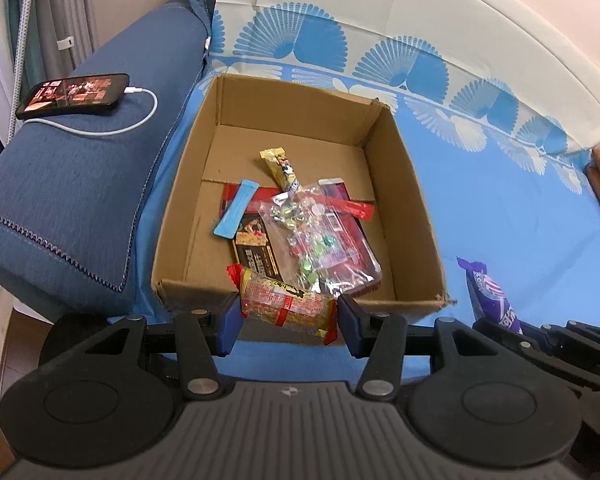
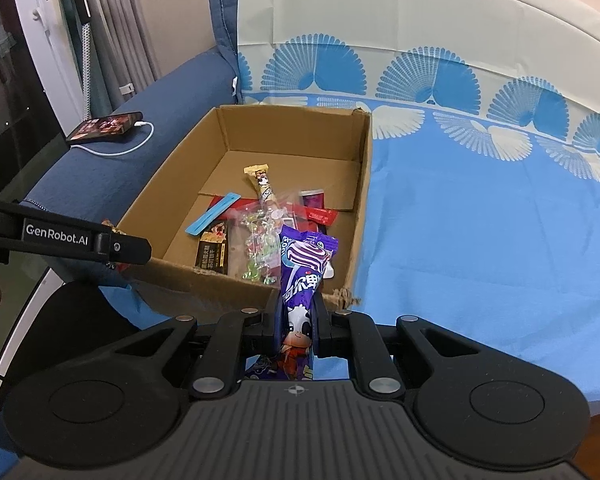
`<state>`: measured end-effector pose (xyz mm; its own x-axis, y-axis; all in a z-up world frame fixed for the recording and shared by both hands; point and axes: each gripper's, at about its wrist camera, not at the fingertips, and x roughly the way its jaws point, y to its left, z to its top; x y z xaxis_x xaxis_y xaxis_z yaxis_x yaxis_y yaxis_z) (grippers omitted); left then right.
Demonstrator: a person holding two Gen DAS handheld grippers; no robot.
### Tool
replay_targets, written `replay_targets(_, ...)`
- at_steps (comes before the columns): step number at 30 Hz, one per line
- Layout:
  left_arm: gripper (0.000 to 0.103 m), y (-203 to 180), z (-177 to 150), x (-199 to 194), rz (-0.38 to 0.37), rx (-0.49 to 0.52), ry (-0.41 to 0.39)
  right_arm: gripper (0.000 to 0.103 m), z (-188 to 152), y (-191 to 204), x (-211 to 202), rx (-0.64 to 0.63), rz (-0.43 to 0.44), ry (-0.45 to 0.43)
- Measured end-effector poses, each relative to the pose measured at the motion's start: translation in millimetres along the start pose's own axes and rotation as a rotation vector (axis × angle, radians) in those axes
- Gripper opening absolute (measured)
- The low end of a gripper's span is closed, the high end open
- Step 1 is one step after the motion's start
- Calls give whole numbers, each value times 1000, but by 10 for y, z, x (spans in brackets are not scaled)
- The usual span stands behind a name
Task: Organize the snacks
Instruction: 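Carry the red candy and purple candy over the box and lower them, then open both tools to drop the two candies into the box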
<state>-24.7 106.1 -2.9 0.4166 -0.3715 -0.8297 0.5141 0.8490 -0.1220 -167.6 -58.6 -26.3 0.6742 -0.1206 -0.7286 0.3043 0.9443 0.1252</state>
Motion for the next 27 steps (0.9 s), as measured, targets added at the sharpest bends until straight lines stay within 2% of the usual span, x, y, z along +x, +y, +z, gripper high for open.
replay_targets(13, 56, 48, 385, 280, 12, 5, 3, 15, 295, -7, 351, 18, 7, 30)
replay_targets(27, 57, 31, 859, 895, 29, 35, 51, 15, 759, -137, 1021, 61, 26, 58)
